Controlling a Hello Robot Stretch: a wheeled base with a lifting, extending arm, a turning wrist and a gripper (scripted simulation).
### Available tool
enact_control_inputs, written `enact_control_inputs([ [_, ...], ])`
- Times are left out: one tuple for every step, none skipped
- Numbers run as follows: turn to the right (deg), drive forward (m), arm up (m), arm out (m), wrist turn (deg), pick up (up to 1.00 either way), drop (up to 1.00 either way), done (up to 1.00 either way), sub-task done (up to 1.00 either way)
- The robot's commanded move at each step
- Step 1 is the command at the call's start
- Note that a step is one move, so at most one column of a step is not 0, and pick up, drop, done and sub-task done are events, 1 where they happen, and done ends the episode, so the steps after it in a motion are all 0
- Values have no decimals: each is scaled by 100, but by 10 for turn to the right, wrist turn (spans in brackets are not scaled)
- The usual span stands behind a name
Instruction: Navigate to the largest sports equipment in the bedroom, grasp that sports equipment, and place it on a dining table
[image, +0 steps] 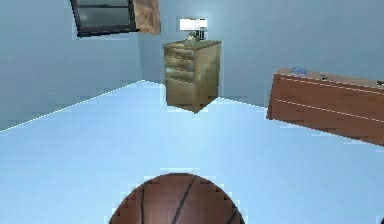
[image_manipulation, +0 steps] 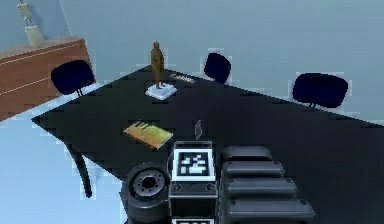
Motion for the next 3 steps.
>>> enact_control_inputs([
  [-30, 0, 0, 0, 0, 0, 0, 0, 0],
  [0, 0, 0, 48, 0, 0, 0, 0, 0],
  [0, 0, 0, 0, 450, 0, 0, 0, 0],
])
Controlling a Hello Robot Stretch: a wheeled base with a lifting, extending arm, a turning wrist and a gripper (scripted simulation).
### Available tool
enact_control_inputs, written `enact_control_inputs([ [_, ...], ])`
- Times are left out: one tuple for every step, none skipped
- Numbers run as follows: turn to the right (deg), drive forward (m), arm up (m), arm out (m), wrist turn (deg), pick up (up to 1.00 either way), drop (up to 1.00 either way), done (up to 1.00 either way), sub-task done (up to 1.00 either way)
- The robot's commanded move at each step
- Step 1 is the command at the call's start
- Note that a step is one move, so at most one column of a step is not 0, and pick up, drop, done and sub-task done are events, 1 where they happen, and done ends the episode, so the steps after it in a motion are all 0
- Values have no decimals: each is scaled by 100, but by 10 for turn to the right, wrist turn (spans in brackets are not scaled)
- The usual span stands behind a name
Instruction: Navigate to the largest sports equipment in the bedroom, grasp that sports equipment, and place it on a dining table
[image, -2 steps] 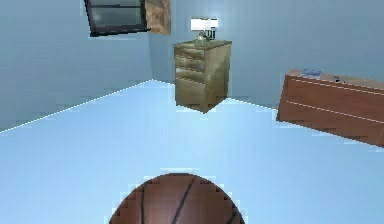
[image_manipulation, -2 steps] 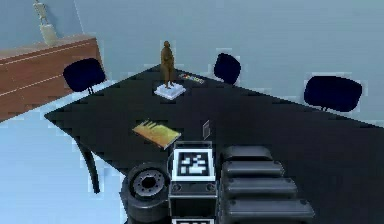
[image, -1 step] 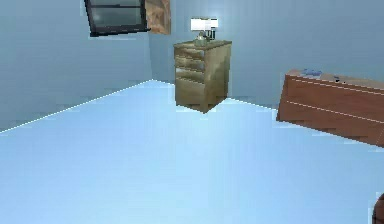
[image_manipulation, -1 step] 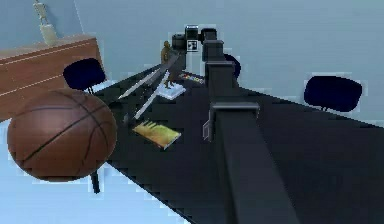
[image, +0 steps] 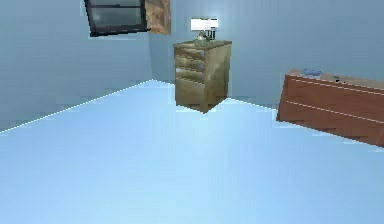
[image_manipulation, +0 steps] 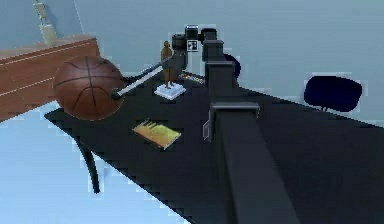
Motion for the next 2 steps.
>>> enact_control_inputs([
  [0, 0, 0, 0, 450, 0, 0, 0, 0],
  [0, 0, 0, 0, 450, 0, 0, 0, 0],
])
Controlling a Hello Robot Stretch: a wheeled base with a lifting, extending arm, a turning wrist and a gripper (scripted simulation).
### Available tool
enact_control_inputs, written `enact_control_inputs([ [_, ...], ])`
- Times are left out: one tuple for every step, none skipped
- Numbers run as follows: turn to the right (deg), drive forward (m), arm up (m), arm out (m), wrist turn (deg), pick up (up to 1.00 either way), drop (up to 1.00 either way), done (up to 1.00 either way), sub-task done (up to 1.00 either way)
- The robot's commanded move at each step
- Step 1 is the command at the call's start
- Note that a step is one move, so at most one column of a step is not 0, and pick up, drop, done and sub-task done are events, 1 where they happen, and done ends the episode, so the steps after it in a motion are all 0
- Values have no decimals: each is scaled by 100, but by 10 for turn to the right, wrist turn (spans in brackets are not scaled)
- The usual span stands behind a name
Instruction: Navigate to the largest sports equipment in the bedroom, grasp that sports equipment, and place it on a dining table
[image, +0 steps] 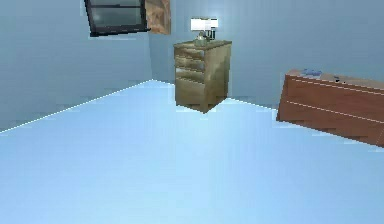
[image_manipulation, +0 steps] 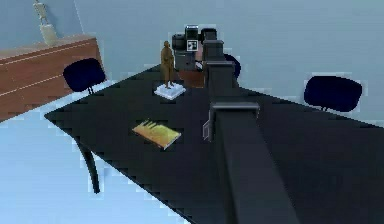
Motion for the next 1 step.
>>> enact_control_inputs([
  [0, 0, -32, 0, 0, 0, 0, 0, 0],
])
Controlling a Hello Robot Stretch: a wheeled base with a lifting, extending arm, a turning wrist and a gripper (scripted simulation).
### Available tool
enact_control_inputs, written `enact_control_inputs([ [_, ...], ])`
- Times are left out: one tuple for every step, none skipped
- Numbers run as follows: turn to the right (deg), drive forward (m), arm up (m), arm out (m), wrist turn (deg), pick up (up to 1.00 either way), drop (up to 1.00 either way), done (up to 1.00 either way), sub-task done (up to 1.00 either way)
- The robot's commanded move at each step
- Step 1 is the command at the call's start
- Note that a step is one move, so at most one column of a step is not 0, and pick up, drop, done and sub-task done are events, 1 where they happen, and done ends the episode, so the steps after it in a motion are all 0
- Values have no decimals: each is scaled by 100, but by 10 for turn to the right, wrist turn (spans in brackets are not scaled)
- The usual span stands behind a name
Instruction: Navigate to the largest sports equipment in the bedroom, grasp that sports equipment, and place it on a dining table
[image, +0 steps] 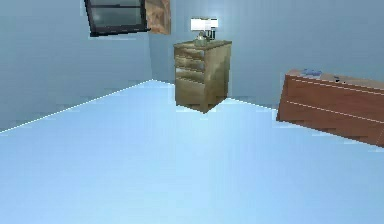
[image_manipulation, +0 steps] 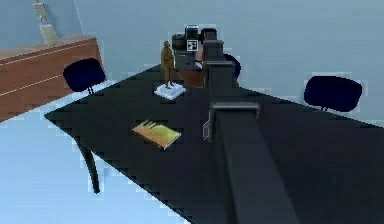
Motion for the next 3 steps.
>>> enact_control_inputs([
  [0, 0, 0, 0, 0, 0, 100, 0, 0],
  [0, 0, 0, -10, 0, 0, 0, 0, 0],
  [0, 0, 0, 0, 0, 0, 0, 100, 0],
])
